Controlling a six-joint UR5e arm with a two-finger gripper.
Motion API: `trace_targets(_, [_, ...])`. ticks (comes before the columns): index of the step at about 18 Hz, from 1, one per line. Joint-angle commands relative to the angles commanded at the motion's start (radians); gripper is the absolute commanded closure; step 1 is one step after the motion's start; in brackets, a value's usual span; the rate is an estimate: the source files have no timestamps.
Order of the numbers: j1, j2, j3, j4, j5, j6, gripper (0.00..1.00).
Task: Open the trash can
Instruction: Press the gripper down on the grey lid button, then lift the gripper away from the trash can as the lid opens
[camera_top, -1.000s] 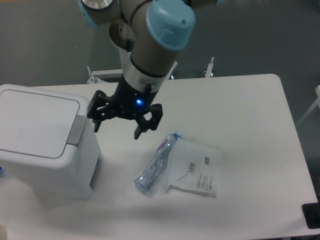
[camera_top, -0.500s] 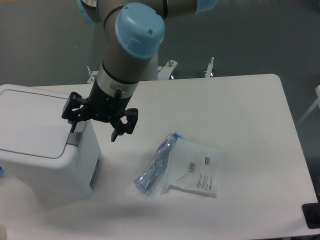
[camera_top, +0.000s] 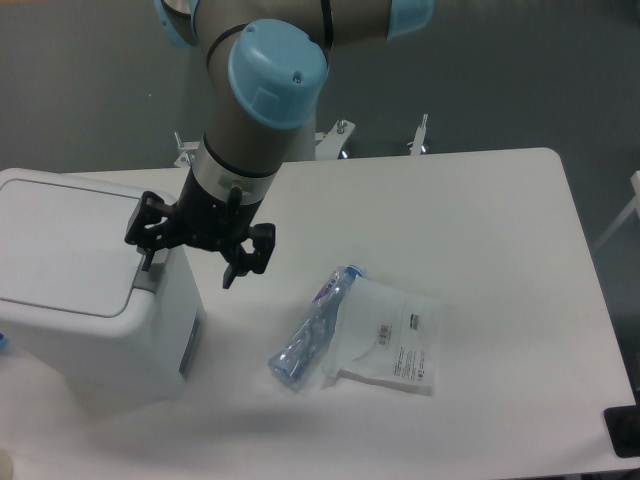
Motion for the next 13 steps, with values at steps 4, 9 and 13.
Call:
trace_targets(4, [0.002,0.002,-0.005,0.002,0.0,0.0,0.0])
trace_targets(9, [0.003,-0.002,-0.009,0.002,0.025,0.0,0.0])
trace_targets(13, [0.002,-0.003,-0.014,0.002,0.029,0.0,0.0])
